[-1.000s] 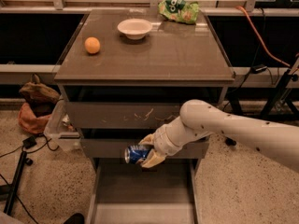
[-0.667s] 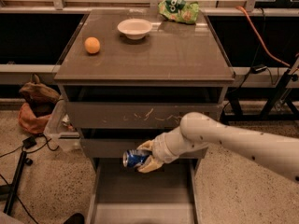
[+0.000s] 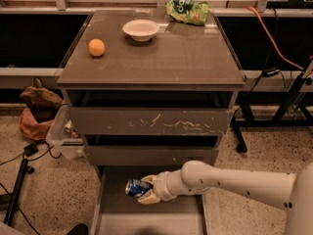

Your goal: Place pepsi can into bottom drawer

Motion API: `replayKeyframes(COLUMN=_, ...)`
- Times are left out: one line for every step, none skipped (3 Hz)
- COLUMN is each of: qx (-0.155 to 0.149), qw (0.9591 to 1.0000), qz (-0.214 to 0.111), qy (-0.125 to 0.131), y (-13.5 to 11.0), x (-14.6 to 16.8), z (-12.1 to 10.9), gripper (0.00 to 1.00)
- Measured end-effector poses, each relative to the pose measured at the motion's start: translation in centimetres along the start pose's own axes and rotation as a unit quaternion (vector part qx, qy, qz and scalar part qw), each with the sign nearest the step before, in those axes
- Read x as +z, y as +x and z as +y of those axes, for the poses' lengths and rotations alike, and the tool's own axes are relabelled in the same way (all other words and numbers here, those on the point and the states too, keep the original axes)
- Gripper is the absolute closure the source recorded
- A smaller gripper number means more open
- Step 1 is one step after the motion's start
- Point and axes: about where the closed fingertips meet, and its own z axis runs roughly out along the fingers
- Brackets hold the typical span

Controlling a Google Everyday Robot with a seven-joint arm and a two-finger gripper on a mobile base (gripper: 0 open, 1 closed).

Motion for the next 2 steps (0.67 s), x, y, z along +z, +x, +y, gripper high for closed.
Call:
replayKeyframes(qx=0.004, qw=0.9994, qz=-0.002, qy=0.034, y=0.25, x=0.44, z=-1.60, gripper=1.00)
replayKeyframes(qx=0.004, qw=0.9994, qz=-0.003, qy=0.034, y=0.27, x=0.51, z=-1.58, gripper=1.00)
